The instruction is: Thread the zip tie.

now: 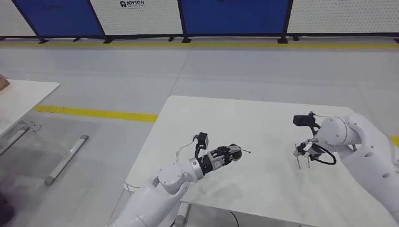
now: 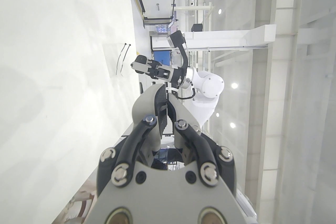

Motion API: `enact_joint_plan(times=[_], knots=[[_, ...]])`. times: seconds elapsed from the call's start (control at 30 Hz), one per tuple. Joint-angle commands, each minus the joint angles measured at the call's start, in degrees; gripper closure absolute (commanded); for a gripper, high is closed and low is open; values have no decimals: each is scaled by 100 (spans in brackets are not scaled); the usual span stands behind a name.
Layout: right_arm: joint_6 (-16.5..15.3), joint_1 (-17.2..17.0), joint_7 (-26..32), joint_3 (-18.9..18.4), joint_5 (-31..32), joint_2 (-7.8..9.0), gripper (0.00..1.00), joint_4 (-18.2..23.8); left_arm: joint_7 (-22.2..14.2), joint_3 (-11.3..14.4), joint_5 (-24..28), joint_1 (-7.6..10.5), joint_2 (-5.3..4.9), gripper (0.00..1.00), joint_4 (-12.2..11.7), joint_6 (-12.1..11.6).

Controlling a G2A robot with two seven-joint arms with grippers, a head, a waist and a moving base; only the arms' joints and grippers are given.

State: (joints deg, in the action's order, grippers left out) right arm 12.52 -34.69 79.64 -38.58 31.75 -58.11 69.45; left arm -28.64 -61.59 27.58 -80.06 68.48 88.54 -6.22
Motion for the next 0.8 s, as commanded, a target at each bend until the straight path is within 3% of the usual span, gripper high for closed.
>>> enact_joint_plan(times=[0.0, 0.3, 0.77], knots=[[17, 56, 0, 76, -19, -31, 65, -83, 0, 0, 0, 0, 0, 100, 0, 0], [86, 307, 0, 412, -131, -225, 68, -579, 0, 0, 0, 0, 0, 100, 0, 0], [-109, 734, 0, 992, -343, -689, 70, -1586, 0, 0, 0, 0, 0, 100, 0, 0]])
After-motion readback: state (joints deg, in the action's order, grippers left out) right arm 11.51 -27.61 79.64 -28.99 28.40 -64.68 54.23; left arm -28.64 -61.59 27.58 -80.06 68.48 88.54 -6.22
